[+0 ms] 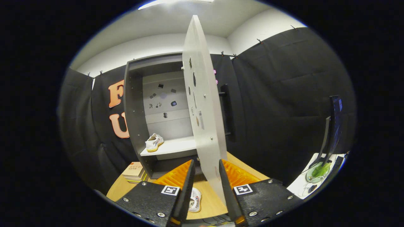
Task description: Open the shoe cabinet door, grab the shoes and put them into the shoe cabinet, then close the shoe cabinet door.
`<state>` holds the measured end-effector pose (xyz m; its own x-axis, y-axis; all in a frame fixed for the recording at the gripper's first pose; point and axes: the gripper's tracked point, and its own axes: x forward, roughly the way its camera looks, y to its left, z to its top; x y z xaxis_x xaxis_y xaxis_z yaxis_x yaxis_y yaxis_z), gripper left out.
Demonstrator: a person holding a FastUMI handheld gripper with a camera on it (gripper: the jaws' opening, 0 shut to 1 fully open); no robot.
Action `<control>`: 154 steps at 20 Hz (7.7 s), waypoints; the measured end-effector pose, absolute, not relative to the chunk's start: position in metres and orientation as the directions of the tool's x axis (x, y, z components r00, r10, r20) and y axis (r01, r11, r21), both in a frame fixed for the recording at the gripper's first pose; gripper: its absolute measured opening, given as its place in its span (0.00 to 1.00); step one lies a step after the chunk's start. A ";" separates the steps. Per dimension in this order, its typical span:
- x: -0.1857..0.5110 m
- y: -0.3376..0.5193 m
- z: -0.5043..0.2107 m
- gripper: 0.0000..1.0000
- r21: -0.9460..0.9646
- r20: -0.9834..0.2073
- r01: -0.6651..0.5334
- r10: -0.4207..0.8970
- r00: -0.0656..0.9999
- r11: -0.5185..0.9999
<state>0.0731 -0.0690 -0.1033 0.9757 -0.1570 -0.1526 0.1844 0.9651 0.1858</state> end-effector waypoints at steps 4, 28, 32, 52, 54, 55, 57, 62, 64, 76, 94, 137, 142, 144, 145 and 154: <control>0.078 -0.024 -0.126 0.76 0.201 -0.199 0.184 -0.144 0.969 0.962; 0.181 0.075 -0.458 0.51 0.218 -0.615 0.033 0.111 0.781 0.975; 0.199 0.073 -0.500 0.37 0.205 -0.643 0.015 0.123 0.756 0.979; 0.218 0.079 -0.428 0.00 0.168 -0.606 0.041 0.070 0.792 0.985; 0.215 0.081 -0.392 0.00 0.165 -0.581 0.059 0.048 0.813 0.985; 0.214 0.083 -0.372 0.00 0.170 -0.558 0.068 0.039 0.829 0.983; 0.217 0.089 -0.333 0.00 0.160 -0.519 0.069 0.024 0.855 0.985; 0.255 0.094 -0.238 0.00 0.114 -0.396 0.049 0.000 0.918 0.992; 0.281 0.093 -0.207 0.00 0.104 -0.359 0.035 0.005 0.933 0.994; 0.477 0.099 -0.178 0.00 0.080 -0.350 -0.065 0.089 0.932 0.995; 0.583 0.108 -0.187 0.30 0.177 -0.353 -0.137 0.193 0.916 0.975; -0.001 -0.141 -0.008 0.95 0.203 -0.080 0.027 -0.011 0.997 0.979; 0.041 -0.170 -0.014 0.95 0.218 -0.058 0.003 0.010 0.998 0.976; 0.066 -0.175 -0.021 0.95 0.205 -0.070 -0.009 0.024 0.997 0.979; 0.077 -0.178 -0.023 0.95 0.202 -0.076 -0.016 0.032 0.997 0.979; 0.115 -0.173 -0.037 0.95 0.211 -0.100 -0.018 0.040 0.994 0.977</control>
